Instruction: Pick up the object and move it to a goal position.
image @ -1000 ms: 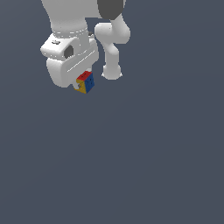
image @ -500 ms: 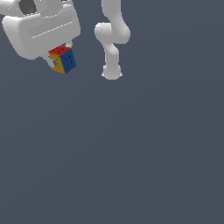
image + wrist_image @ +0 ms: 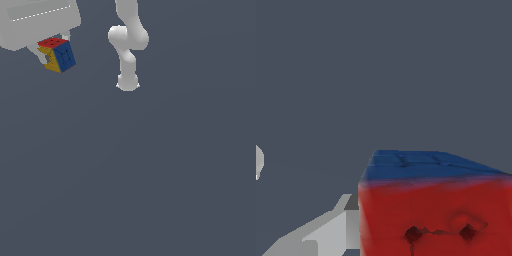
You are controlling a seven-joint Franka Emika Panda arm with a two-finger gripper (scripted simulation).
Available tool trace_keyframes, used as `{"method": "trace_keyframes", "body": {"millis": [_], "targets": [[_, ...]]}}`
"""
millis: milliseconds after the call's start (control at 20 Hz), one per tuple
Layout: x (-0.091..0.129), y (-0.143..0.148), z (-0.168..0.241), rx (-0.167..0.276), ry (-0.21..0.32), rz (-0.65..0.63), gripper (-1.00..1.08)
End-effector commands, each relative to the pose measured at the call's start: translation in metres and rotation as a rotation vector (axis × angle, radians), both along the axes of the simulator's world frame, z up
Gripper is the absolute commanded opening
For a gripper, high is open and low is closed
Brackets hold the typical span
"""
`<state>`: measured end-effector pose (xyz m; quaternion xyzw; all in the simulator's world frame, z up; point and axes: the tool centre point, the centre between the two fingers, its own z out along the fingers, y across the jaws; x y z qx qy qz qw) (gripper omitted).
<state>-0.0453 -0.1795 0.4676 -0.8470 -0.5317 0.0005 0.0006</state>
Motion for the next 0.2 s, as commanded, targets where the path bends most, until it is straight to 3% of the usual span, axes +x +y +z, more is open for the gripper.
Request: {"method": "trace_keyframes", "body": {"millis": [0, 150], "targets": [[0.0005, -0.0019, 0.0042, -0.001, -0.001, 0.001, -1.00], [0.0008, -0.0025, 0.0051, -0.001, -0.001, 0.001, -1.00]]}}
